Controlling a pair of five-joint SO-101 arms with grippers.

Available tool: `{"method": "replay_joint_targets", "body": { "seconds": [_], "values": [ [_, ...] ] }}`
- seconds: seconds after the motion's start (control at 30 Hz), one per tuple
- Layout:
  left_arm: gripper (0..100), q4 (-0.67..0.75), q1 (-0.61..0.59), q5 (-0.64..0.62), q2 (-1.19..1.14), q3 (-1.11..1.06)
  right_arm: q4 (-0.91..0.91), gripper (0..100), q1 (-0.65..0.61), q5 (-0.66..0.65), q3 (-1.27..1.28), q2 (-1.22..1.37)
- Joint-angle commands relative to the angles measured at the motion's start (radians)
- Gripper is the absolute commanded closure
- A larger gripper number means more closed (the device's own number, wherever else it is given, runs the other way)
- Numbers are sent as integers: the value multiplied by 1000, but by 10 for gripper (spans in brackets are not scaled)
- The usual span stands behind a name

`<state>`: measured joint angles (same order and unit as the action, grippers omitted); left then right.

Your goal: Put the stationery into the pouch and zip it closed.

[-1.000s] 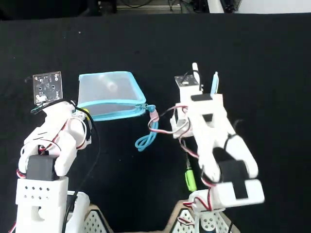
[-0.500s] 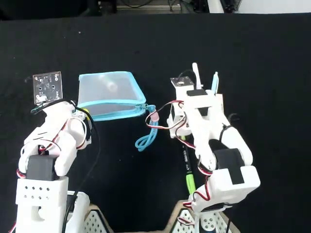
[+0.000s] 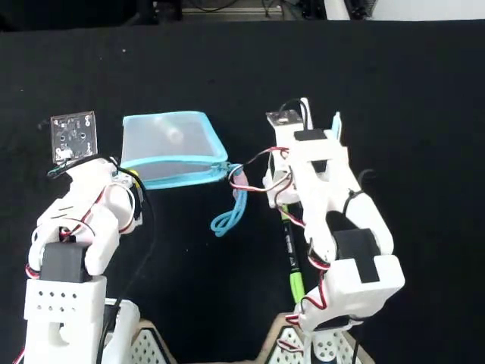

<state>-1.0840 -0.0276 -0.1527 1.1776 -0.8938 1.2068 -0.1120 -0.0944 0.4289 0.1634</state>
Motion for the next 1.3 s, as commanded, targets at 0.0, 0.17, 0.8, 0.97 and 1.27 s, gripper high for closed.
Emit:
{"method": "replay_joint_targets", "body": {
  "seconds": [0.0, 0.17, 0.8, 0.97, 1.27],
  "values": [
    [970, 0, -7, -9, 14, 15, 5, 900, 11, -9, -30, -5],
    [970, 0, -7, -9, 14, 15, -29, 917, 14, -3, -28, -5],
    [970, 0, -7, -9, 14, 15, 46, 988, 18, -3, -70, 13],
    [970, 0, -7, -9, 14, 15, 198, 988, 11, -9, -74, -302],
    [970, 0, -7, -9, 14, 15, 298, 987, 9, -9, -73, -871]
  ]
}}
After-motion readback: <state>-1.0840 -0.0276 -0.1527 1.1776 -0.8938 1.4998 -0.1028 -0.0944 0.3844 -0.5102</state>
